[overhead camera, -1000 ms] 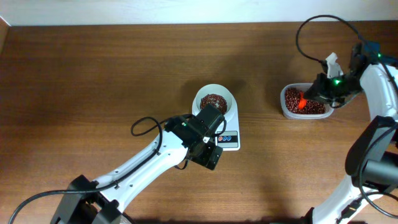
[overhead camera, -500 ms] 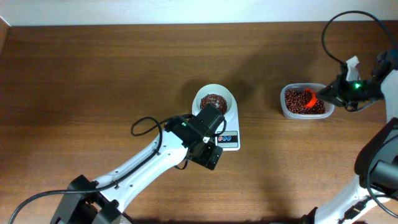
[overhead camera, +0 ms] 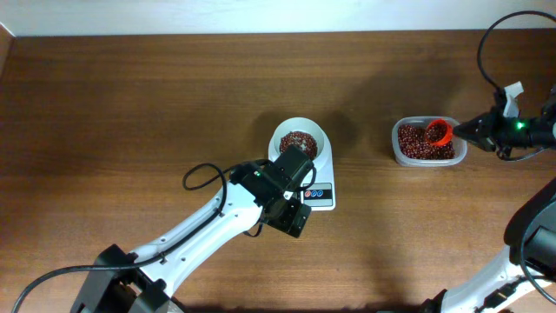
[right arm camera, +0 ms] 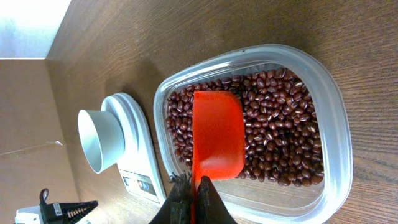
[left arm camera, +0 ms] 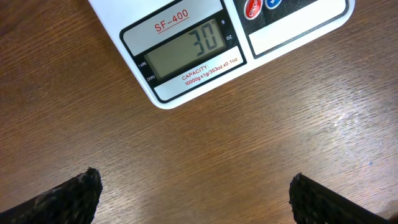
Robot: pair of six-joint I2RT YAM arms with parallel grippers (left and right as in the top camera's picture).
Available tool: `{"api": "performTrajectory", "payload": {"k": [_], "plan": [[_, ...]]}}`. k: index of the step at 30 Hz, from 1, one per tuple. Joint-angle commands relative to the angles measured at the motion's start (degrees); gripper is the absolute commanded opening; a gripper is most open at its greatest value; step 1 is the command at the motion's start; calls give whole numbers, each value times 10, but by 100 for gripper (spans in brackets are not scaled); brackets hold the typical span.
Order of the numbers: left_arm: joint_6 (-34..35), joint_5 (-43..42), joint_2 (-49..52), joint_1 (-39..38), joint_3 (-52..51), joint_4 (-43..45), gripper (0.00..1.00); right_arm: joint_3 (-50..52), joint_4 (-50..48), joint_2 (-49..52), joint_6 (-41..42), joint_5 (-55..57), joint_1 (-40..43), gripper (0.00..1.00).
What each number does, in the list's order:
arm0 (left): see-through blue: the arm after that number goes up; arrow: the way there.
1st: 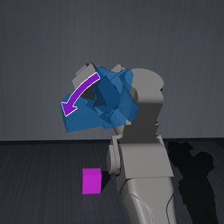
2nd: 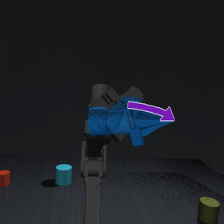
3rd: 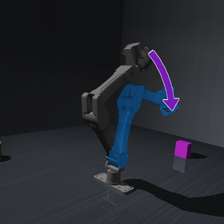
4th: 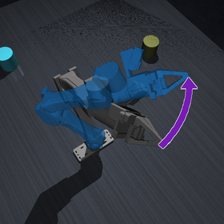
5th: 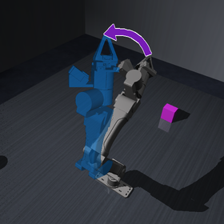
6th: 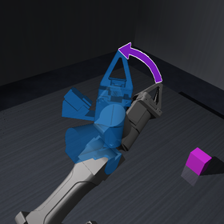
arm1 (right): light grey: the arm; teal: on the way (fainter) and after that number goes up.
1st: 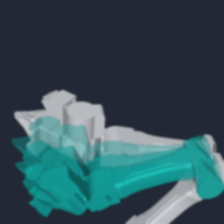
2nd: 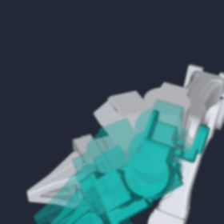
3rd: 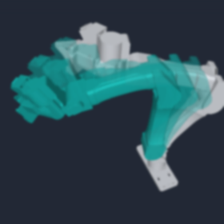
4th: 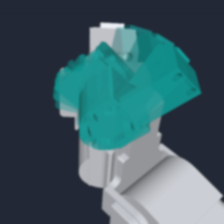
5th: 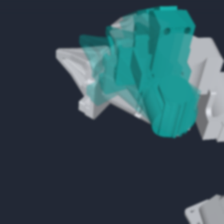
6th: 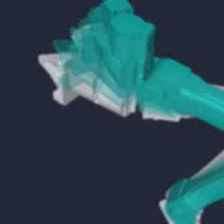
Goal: Scoop item into bowl and weigh 50g on scale
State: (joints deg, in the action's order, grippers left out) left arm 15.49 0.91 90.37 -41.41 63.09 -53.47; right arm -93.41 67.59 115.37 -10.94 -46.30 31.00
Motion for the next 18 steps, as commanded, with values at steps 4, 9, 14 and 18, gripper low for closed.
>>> {"api": "performTrajectory", "payload": {"k": [4,9,14,18], "plan": [[-1,6,-6,-2,-4,0,99,6,13,3,-9,-56,5,4],[-1,6,-6,-2,-4,1,99,6,47,3,-8,-77,28,4],[-1,6,-6,-2,-4,1,99,6,41,3,-9,-59,24,4],[-1,6,-6,-2,-4,1,99,6,36,3,-8,-40,24,4]]}}
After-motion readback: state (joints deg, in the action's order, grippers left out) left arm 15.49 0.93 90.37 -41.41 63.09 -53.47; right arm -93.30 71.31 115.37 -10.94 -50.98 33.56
